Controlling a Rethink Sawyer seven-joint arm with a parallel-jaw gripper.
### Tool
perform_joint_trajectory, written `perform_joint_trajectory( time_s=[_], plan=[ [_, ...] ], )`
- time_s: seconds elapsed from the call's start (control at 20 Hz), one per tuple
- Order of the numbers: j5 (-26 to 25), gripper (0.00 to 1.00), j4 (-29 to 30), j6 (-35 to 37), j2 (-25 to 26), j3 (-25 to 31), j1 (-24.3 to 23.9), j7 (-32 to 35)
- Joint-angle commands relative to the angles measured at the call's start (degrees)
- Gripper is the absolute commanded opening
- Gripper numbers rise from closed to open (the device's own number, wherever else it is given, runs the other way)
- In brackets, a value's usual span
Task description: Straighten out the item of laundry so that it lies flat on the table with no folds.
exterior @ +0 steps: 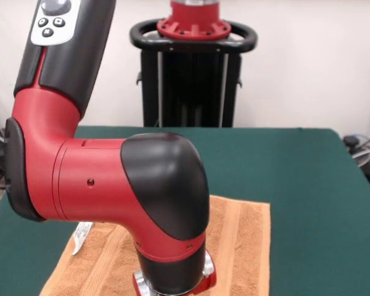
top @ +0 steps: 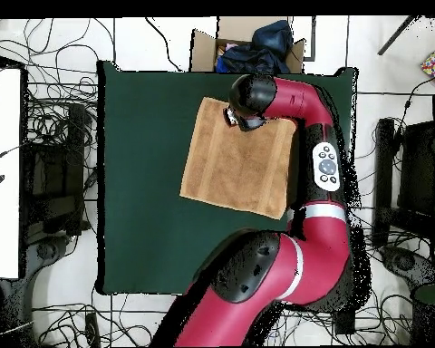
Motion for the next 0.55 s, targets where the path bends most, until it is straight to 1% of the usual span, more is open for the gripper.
perform_joint_trajectory(
  time_s=[0.05,0.1,0.55],
  plan=[
    [-1.38,0.0,9.25,-7.34,-4.7,-1.27,-2.19,-5.61],
    [-1.38,0.0,10.67,-8.28,-5.47,-1.45,-2.79,-5.58],
    [-1.42,0.0,19.5,-8.73,-11.39,-1.96,-7.46,-6.67]
  ],
)
